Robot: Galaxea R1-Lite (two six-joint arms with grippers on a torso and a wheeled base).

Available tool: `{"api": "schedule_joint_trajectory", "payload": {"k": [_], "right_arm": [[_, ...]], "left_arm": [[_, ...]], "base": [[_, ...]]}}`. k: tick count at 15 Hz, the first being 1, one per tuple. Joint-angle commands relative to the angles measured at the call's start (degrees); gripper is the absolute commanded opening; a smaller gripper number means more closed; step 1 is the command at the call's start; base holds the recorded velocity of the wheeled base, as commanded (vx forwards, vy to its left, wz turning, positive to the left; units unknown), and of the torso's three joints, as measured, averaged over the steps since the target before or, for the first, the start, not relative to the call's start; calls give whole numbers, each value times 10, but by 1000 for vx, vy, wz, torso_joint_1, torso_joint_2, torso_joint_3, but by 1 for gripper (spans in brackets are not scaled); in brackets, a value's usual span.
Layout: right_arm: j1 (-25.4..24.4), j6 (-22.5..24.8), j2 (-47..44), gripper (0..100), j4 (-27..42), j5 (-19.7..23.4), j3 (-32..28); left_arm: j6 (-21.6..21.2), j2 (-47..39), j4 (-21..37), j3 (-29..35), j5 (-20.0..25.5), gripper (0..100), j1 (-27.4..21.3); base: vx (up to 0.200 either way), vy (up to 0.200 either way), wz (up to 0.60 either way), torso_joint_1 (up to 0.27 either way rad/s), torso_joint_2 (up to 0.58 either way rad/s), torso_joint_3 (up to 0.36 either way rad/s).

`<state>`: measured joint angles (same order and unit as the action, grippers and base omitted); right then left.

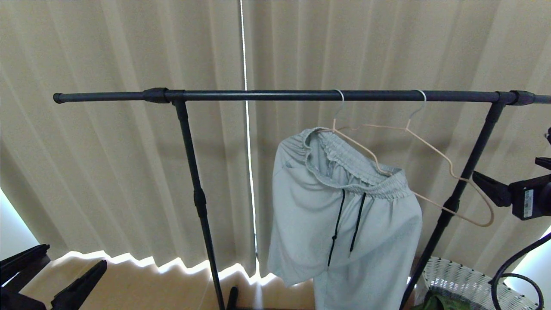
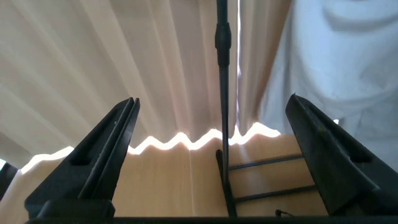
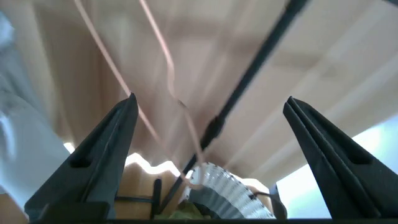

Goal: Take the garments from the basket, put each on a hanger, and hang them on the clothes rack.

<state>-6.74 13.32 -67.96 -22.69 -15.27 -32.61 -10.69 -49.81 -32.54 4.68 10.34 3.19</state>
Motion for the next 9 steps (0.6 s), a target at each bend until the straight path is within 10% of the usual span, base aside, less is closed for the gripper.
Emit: {"api": "schedule_joint_trajectory", "payload": {"k": [1, 9], "right_arm": [[6, 0, 6, 100, -2, -2, 14], [9, 9, 11, 100, -3, -5, 18]], "left_arm": [[-1, 2, -1, 1, 0, 100, 1], [-1, 2, -1, 0, 2, 100, -15]], "base": [[-200, 0, 0, 7, -2, -2], [-200, 0, 0, 4, 1, 4]]}}
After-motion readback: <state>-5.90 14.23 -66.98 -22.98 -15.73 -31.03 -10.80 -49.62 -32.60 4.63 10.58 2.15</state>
